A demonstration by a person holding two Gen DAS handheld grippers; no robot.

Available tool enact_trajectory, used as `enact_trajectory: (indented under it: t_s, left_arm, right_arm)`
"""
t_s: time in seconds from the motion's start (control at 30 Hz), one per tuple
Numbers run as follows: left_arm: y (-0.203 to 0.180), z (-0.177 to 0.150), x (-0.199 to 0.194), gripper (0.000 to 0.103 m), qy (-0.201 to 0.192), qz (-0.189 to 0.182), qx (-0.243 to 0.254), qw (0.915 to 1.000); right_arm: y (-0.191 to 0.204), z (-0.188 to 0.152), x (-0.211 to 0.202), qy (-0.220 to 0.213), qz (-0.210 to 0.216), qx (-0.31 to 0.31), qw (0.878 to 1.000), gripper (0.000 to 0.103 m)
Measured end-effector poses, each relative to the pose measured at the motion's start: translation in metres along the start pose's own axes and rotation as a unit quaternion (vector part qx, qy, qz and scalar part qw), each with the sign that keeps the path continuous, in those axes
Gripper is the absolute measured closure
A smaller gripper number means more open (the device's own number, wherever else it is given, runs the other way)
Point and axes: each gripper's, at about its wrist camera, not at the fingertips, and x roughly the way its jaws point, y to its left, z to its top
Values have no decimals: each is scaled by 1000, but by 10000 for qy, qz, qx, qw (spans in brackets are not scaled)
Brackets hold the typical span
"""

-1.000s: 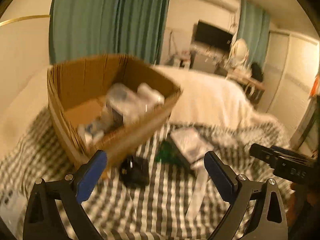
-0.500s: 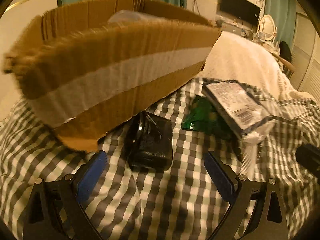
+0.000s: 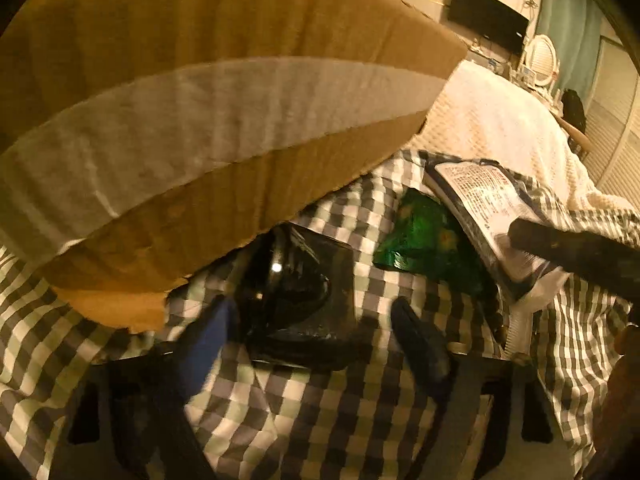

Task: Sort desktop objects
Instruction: 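Grasp the black square case with the left tool while the right tool grasps the printed white packet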

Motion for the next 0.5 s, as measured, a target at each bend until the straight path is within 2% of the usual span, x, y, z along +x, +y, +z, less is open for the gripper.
enact_trajectory:
  t_s: [0.03, 0.07, 0.1, 0.17, 0.2, 0.3, 0.5]
  left_arm:
    - [0, -1, 2, 36, 30, -6, 14, 10000]
    - [1, -1, 2, 46, 41, -34, 9, 10000]
    - [2, -2, 2, 48, 60, -86, 7, 9999]
    - [3, -3, 0, 48, 45, -163, 4, 9999]
    - [4, -4, -1, 52, 25, -189, -5, 9998]
    - [9, -7, -9, 52, -14, -342, -91, 9994]
    - [19, -13, -24, 52, -5, -611, -290, 9977]
  right_arm:
    - [1, -2, 2, 42, -19, -23, 10000, 53]
    - [2, -5, 2, 74, -31, -59, 10000, 69]
    - [3, -9, 2, 99, -35, -105, 9999, 76]
    - [6, -18, -6, 23, -69, -204, 9998, 84]
    - [6, -22, -11, -45, -109, -229, 9997, 85]
    - [5, -32, -28, -115, -135, -249, 9995, 91]
    - [0, -51, -61, -268, -295, -348, 9986, 96]
